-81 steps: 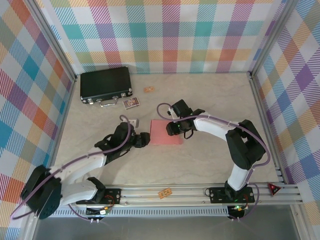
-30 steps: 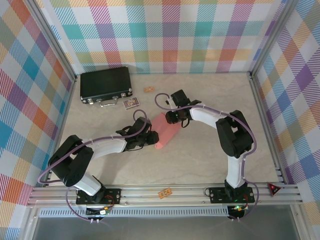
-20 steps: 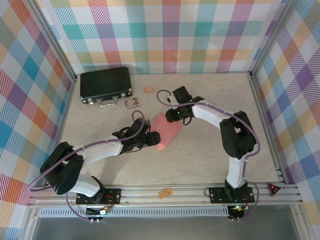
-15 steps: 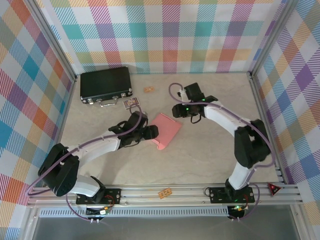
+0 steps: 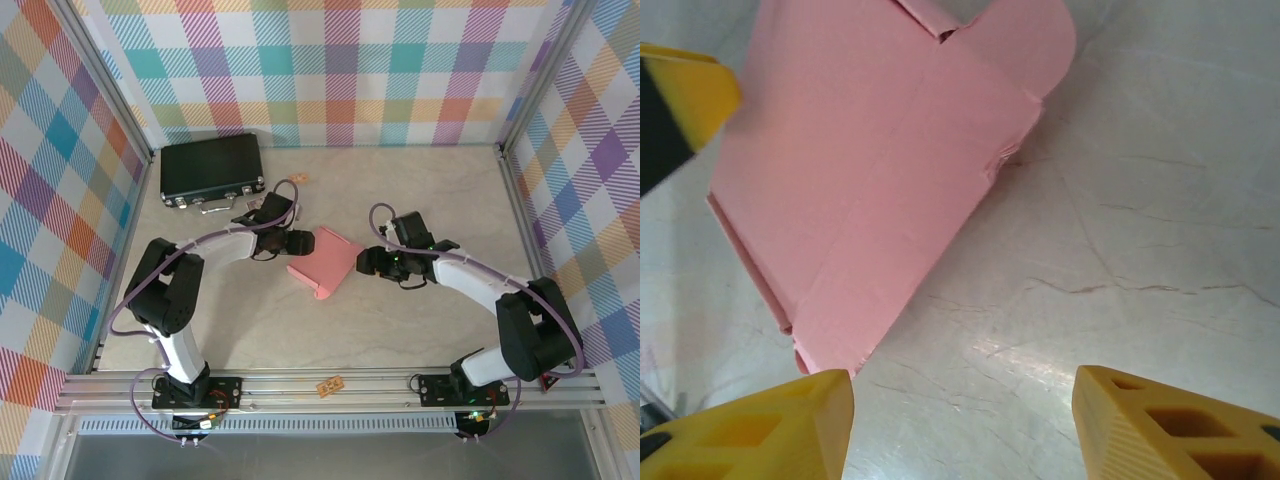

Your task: Fold the paper box

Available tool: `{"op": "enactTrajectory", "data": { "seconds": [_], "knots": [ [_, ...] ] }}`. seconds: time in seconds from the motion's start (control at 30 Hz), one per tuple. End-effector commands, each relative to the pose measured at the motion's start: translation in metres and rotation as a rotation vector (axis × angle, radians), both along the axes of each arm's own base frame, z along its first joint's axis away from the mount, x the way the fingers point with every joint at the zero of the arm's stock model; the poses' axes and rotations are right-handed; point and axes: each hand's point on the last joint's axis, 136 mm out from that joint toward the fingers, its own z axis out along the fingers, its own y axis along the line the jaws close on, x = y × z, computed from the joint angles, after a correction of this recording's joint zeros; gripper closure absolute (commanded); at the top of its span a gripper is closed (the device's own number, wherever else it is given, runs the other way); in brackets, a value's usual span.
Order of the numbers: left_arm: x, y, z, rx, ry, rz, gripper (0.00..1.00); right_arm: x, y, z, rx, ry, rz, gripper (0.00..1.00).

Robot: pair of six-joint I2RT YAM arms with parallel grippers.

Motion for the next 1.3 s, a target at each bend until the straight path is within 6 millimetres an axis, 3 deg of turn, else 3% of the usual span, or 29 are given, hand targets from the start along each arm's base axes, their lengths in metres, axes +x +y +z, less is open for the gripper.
{"op": "enactTrajectory", "data": {
  "seconds": [0.0,0.2,0.7,0.9,1.27],
  "knots": [
    [0.002,-0.017,0.008,-0.073,-0.014,-0.083,0.38,0.006,0.02,0.016,0.151,-0.037,-0.002,0.39],
    [-0.014,-0.009,-0.006,-0.097,0.057,0.031,0.49,0.01,0.029,-0.001,0.2,0.017,-0.012,0.4],
    [-0.056,-0.016,-0.002,-0.193,0.105,0.211,0.62,0.014,0.054,-0.025,0.247,0.081,0.058,0.4],
    [-0.061,-0.016,-0.008,-0.214,0.118,0.237,0.62,0.014,0.061,-0.028,0.278,0.103,0.065,0.42],
    [-0.061,-0.014,-0.019,-0.196,0.131,0.245,0.66,0.01,0.068,-0.021,0.34,0.096,0.087,0.53]
  ]
}}
